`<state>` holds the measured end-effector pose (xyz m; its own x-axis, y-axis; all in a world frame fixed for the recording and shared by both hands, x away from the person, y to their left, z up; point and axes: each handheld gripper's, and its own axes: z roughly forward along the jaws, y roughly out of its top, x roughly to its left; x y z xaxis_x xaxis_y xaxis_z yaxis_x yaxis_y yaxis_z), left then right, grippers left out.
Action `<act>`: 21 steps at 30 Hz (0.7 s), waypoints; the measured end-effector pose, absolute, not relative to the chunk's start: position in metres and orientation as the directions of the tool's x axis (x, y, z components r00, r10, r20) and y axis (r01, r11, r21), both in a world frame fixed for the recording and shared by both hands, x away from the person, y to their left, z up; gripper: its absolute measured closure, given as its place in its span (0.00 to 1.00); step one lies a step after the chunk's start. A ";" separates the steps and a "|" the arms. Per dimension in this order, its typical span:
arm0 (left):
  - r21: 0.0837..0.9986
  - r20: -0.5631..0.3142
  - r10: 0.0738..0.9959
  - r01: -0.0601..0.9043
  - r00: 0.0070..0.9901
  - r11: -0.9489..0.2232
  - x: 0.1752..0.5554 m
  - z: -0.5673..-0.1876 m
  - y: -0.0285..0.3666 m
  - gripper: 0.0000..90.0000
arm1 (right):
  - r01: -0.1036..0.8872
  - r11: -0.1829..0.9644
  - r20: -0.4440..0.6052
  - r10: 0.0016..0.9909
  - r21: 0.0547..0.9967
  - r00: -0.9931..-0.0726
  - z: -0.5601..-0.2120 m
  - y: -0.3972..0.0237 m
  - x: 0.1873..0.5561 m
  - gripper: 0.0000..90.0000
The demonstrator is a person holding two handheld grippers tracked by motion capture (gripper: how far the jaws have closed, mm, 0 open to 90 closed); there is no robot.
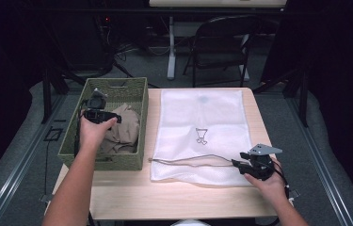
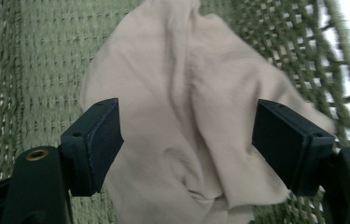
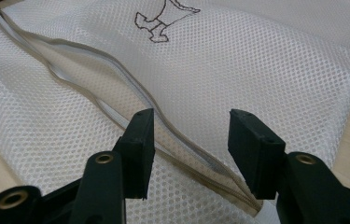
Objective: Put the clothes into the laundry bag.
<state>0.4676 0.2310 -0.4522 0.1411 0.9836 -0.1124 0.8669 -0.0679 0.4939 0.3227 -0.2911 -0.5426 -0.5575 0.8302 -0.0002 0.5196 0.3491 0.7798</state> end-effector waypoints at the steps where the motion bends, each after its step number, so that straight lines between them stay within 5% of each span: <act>1: 0.487 -0.114 0.984 0.871 0.133 -0.062 0.469 -0.454 0.232 0.28 | 0.519 0.348 0.001 0.830 0.781 -0.558 -0.543 -0.291 0.323 0.57; 21: 0.426 -0.050 0.995 0.903 0.082 -0.053 0.480 -0.475 0.237 0.28 | 0.518 0.353 -0.001 0.827 0.779 -0.562 -0.543 -0.291 0.323 0.56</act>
